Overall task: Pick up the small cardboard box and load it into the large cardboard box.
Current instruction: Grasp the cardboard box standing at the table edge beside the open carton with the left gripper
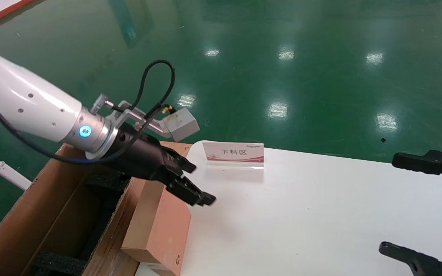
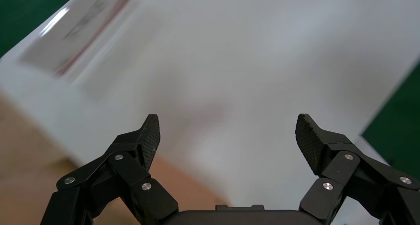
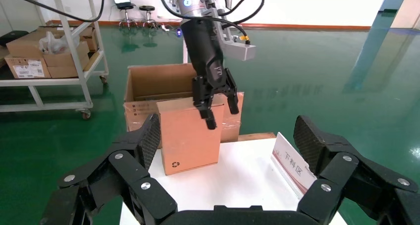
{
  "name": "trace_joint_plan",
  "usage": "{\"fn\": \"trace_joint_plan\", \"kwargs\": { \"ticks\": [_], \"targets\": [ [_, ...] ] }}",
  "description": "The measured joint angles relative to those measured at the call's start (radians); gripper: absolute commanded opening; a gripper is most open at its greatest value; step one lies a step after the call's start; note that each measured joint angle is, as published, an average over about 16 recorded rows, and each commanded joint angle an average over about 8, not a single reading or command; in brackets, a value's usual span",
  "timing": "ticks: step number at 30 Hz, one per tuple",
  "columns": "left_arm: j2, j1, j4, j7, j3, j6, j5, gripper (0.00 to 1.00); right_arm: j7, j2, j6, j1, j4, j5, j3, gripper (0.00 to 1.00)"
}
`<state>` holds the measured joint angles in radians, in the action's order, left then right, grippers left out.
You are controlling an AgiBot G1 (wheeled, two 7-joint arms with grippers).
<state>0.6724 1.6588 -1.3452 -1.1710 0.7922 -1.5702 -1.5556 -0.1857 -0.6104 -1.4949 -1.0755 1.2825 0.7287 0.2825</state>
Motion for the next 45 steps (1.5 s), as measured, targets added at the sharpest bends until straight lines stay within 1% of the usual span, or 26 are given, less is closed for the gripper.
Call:
{"fn": "trace_joint_plan", "kwargs": {
  "ticks": [7, 13, 20, 25, 31, 40, 42, 45],
  "targets": [
    [0.039, 0.101, -0.003, -0.149, 0.123, 0.013, -0.130, 1.00, 0.000, 0.000, 0.000, 0.000, 0.000, 0.000, 0.001, 1.00],
    [0.104, 0.151, 0.005, -0.261, 0.200, 0.030, -0.235, 1.00, 0.000, 0.000, 0.000, 0.000, 0.000, -0.001, 0.001, 1.00],
    [0.194, 0.178, 0.025, -0.380, 0.247, 0.043, -0.325, 1.00, 0.001, 0.001, 0.001, 0.000, 0.000, -0.001, 0.001, 1.00],
    [0.235, 0.188, 0.036, -0.442, 0.256, 0.055, -0.350, 1.00, 0.001, 0.001, 0.001, 0.000, 0.000, -0.001, 0.002, 1.00],
    [0.251, 0.193, 0.042, -0.473, 0.251, 0.068, -0.347, 1.00, 0.001, 0.001, 0.001, 0.000, 0.000, -0.001, 0.002, 1.00],
    [0.249, 0.190, 0.044, -0.475, 0.246, 0.073, -0.343, 1.00, 0.001, 0.001, 0.001, 0.000, 0.000, -0.001, 0.002, 1.00],
    [0.216, 0.198, 0.037, -0.462, 0.243, 0.060, -0.325, 1.00, 0.001, 0.001, 0.001, 0.000, 0.000, -0.001, 0.002, 1.00],
    [0.117, 0.222, 0.026, -0.401, 0.247, 0.040, -0.254, 1.00, 0.001, 0.001, 0.001, 0.000, -0.001, -0.001, 0.002, 1.00]
  ]
}}
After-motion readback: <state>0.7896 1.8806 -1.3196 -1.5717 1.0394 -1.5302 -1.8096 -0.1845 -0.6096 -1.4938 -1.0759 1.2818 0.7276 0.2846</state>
